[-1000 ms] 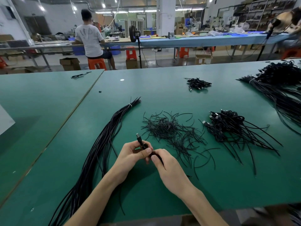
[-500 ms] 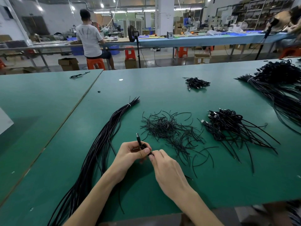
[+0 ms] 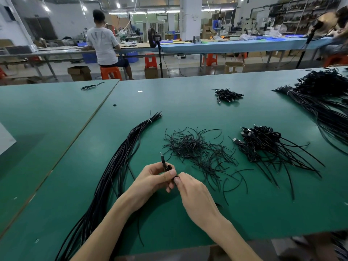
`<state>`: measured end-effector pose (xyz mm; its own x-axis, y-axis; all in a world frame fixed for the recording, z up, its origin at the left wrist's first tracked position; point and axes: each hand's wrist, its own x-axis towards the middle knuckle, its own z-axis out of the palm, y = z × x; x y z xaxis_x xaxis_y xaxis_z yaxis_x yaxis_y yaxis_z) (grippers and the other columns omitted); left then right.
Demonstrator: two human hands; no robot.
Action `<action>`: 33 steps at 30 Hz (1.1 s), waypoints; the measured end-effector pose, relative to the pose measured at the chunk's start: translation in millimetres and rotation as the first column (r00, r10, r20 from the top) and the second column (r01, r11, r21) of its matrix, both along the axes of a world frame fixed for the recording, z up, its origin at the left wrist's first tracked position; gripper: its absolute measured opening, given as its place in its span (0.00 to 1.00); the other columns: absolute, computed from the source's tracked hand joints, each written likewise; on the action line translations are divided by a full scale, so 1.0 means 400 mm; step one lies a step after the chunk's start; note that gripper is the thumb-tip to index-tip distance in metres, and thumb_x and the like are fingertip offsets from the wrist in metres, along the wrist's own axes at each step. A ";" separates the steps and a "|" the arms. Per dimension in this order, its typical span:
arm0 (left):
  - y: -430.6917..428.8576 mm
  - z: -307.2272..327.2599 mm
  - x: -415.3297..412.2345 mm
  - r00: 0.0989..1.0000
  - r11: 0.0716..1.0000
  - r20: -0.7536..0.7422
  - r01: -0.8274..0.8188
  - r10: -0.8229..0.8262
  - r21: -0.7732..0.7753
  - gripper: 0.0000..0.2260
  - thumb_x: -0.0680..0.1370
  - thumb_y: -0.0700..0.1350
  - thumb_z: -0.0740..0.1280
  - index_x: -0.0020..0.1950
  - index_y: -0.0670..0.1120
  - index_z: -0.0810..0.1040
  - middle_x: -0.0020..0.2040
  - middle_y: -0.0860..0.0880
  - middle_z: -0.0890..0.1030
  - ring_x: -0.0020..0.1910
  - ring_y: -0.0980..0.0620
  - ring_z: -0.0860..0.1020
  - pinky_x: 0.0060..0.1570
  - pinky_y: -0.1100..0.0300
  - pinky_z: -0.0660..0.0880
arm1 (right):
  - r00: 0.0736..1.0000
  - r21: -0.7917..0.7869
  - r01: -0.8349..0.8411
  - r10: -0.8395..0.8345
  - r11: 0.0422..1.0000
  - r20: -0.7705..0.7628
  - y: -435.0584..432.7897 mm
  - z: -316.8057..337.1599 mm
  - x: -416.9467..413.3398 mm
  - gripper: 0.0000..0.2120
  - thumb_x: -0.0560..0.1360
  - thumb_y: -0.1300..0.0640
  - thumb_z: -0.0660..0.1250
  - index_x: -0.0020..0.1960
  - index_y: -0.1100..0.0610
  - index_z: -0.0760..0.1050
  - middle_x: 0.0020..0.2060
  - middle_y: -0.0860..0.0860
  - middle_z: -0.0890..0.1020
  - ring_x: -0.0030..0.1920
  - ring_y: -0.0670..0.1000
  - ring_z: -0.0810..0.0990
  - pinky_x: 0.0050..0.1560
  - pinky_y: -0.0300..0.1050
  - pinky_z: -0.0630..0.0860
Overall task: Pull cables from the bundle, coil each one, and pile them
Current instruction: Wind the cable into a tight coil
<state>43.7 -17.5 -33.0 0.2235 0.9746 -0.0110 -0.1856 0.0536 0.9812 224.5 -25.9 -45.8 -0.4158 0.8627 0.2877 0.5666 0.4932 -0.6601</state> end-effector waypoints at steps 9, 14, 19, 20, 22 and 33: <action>-0.002 0.003 0.003 1.000 0.999 0.006 0.013 -0.013 0.033 0.10 0.76 0.44 0.75 0.50 0.38 0.80 0.39 0.41 0.79 0.34 0.47 0.77 0.37 0.58 0.77 | 0.980 -0.109 -0.101 0.080 0.989 -0.182 0.009 -0.005 0.005 0.17 0.87 0.46 0.52 0.44 0.45 0.72 0.43 0.40 0.83 0.42 0.50 0.80 0.46 0.54 0.77; -0.001 -0.004 0.001 0.999 0.997 -0.030 -0.028 0.030 0.078 0.11 0.74 0.46 0.78 0.47 0.40 0.82 0.37 0.39 0.79 0.33 0.46 0.78 0.39 0.55 0.78 | 0.978 -0.093 -0.116 0.097 0.989 -0.186 0.009 -0.006 0.005 0.16 0.87 0.48 0.52 0.44 0.43 0.72 0.44 0.41 0.83 0.44 0.48 0.81 0.49 0.52 0.77; 0.005 -0.015 -0.002 0.998 0.996 -0.050 -0.043 0.047 0.082 0.15 0.74 0.49 0.79 0.48 0.39 0.82 0.38 0.39 0.80 0.33 0.46 0.78 0.40 0.55 0.79 | 0.972 -0.067 -0.116 0.099 0.991 -0.214 0.012 -0.001 0.003 0.16 0.88 0.51 0.53 0.43 0.48 0.73 0.41 0.38 0.83 0.43 0.45 0.80 0.45 0.40 0.75; 0.005 -0.016 -0.002 0.997 0.995 -0.062 -0.048 0.053 0.083 0.16 0.74 0.50 0.79 0.49 0.38 0.82 0.38 0.38 0.81 0.34 0.46 0.78 0.40 0.55 0.79 | 0.969 -0.061 -0.105 0.088 0.993 -0.231 0.011 0.001 0.003 0.17 0.88 0.52 0.53 0.42 0.47 0.71 0.39 0.35 0.81 0.39 0.42 0.79 0.41 0.35 0.71; 0.007 -0.016 -0.004 0.994 0.995 -0.089 -0.061 0.068 0.083 0.17 0.74 0.51 0.79 0.51 0.38 0.83 0.39 0.38 0.81 0.34 0.46 0.78 0.40 0.55 0.78 | 0.959 -0.082 -0.062 0.036 0.995 -0.280 0.013 0.004 0.008 0.18 0.87 0.52 0.54 0.40 0.47 0.69 0.32 0.35 0.77 0.31 0.42 0.71 0.35 0.34 0.66; 0.113 0.024 -0.026 0.710 0.916 -0.592 -0.377 0.382 0.138 0.08 0.83 0.40 0.66 0.48 0.42 0.83 0.40 0.46 0.85 0.33 0.52 0.84 0.26 0.63 0.73 | 0.738 -0.359 0.036 -0.267 0.933 -0.620 0.053 -0.013 0.041 0.18 0.87 0.51 0.55 0.42 0.59 0.71 0.27 0.43 0.63 0.28 0.45 0.58 0.27 0.39 0.59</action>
